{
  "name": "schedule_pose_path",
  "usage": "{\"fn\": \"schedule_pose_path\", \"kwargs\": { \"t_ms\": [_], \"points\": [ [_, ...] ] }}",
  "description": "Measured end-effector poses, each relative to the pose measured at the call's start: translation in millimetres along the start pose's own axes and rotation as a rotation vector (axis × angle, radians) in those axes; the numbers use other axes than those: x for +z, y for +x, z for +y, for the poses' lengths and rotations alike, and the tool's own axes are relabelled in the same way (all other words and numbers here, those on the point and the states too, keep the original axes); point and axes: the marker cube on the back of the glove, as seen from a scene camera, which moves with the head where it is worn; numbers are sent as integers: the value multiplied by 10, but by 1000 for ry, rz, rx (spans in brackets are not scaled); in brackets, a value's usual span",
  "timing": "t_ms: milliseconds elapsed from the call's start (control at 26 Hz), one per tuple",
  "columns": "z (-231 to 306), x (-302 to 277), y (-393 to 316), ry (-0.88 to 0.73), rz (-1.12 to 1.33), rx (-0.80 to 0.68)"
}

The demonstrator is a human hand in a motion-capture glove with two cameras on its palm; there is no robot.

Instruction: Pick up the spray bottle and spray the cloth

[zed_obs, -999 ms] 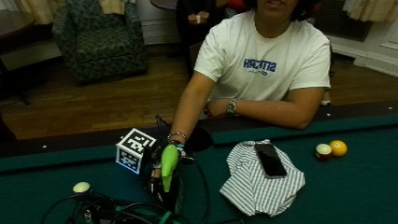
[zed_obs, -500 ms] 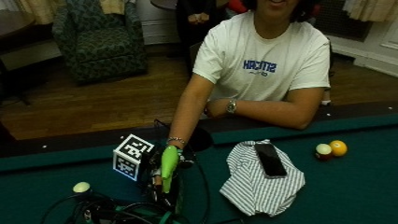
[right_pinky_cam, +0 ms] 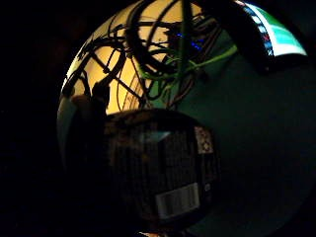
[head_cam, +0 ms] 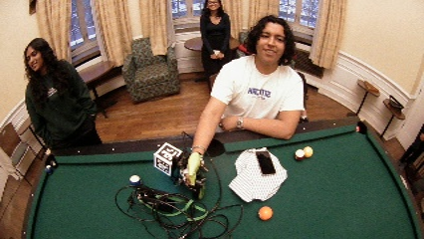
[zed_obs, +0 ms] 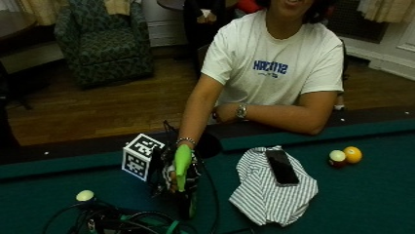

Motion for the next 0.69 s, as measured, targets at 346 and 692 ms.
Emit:
{"fn": "schedule_pose_path", "kwargs": {
  "t_ms": [346,692],
  "points": [
    [666,-116,-1139,-107,-75,-167],
    [656,-194,-2458,-326,39,-205]
  ]
}}
